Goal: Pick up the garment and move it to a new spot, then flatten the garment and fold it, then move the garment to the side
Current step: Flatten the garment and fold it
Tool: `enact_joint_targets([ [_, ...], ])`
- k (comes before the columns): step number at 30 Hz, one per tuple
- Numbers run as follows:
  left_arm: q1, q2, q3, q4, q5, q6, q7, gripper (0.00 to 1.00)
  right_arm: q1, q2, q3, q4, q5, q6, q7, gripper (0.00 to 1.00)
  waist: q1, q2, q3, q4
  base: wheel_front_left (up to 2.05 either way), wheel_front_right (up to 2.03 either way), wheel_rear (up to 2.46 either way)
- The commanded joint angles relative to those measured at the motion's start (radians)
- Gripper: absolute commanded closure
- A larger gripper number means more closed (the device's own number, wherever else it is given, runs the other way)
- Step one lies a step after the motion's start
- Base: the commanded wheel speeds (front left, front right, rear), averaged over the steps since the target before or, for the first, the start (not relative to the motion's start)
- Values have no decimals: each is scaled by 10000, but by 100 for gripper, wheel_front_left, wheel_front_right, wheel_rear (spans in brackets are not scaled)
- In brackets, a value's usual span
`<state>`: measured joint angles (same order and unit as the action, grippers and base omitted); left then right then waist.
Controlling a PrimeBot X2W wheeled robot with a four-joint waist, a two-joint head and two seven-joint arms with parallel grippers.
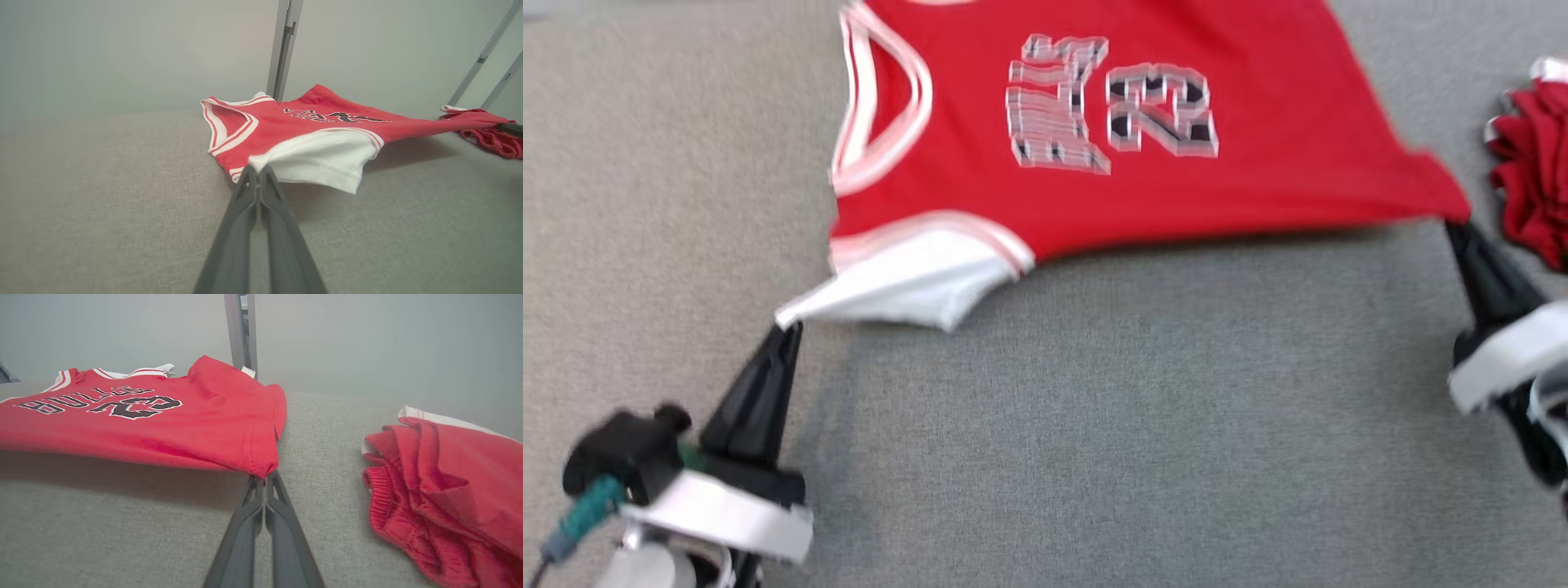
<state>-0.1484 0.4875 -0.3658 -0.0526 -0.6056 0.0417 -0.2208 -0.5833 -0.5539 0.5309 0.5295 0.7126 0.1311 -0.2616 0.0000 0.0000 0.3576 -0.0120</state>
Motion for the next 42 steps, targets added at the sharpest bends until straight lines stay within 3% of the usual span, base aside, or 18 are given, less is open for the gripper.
enact_joint_targets([
  [1, 371, -1, 56, -90, -58, 131, -85, 100, 495, -21, -135, -117, -47, -3, -53, 100, 0, 0, -582, -58, 0, 0, 0],
  [9, 2546, 75, -330, -677, -375, 567, 265, 100, 2860, -68, -695, -679, -675, -2, -52, 100, 0, 0, -1487, 70, 0, 0, 0],
  [18, 3732, 268, -789, -1951, -567, 851, 1017, 100, 4572, -466, -813, -1632, -585, -2, 171, 100, 0, 0, -1449, 111, 0, 0, 0],
  [29, 1345, -203, -335, -1690, -933, 366, 955, 100, 3077, -32, -1005, -1664, 205, -2, 1015, 100, 0, 0, -952, 46, 0, 0, 0],
  [42, -2454, -1042, -590, 1578, -110, -169, 532, 100, -47, 812, -471, 600, -463, -2, 741, 100, 0, 0, -58, -178, 0, 0, 0],
])
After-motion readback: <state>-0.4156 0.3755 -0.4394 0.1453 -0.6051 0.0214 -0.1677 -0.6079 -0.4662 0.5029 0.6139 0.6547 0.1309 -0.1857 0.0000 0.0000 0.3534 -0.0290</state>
